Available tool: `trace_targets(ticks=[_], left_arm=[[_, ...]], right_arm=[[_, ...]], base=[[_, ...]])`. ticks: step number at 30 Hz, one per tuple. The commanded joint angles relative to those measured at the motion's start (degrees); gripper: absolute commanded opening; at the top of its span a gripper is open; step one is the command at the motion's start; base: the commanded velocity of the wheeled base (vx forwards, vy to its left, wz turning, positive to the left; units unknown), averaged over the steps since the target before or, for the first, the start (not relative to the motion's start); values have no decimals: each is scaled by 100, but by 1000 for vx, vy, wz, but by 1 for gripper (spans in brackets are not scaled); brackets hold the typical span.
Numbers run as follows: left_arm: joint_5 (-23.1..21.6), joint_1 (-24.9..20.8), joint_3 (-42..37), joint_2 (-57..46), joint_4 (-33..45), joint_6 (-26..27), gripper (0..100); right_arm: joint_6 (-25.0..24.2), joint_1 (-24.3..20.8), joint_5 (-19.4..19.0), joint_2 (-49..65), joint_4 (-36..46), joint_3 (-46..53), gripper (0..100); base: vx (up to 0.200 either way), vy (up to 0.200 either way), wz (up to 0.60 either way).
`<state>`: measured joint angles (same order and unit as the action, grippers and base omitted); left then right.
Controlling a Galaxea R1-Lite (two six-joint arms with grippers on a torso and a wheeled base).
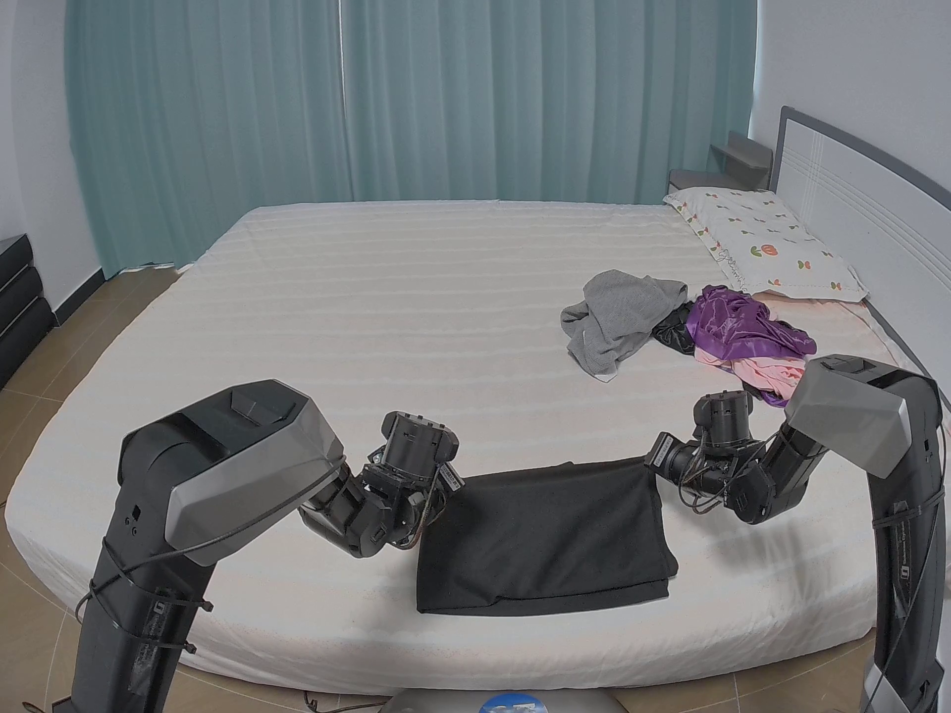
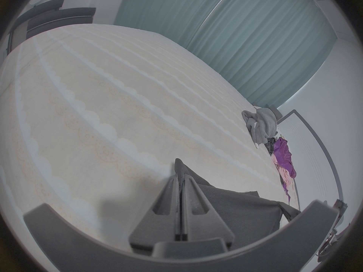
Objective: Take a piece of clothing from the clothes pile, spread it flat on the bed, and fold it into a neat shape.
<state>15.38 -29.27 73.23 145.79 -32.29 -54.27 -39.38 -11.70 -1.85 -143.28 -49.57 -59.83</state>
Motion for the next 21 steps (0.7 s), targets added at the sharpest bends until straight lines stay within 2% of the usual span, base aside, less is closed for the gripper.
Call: trace_targets(ticks=[1, 3, 4, 6, 7, 14, 16, 18, 21], left_arm=[[26, 0, -2, -6, -14, -4, 0], [17, 0, -2, -15, -5, -4, 0], [17, 0, -2, -15, -5, -4, 100], [17, 0, -2, -24, 4, -13, 100], [17, 0, -2, -24, 4, -13, 100], [-36, 114, -89, -209, 48, -189, 100], [-185, 264, -336, -455, 48, -628, 100], [-413, 343, -590, -674, 48, -734, 100], [-809, 413, -1056, -1008, 12, -822, 100]], right_arm=[[0, -25, 1, -60, 131, -55, 0], [0, -43, 1, -51, 211, -55, 0], [0, -51, 1, -51, 228, -46, 0], [18, -60, 1, -43, 228, -11, 0], [18, -69, 1, -34, 228, -11, 100], [-44, 151, -105, 573, 158, 560, 100], [-79, 247, -729, 1179, 158, 1386, 100], [-79, 230, -1063, 1381, 88, 1984, 100], [-79, 168, -1265, 1610, -246, 2802, 100]], base=[[0, 0, 0], [0, 0, 0], [0, 0, 0], [0, 0, 0], [0, 0, 0], [0, 0, 0], [0, 0, 0], [0, 0, 0], [0, 0, 0]])
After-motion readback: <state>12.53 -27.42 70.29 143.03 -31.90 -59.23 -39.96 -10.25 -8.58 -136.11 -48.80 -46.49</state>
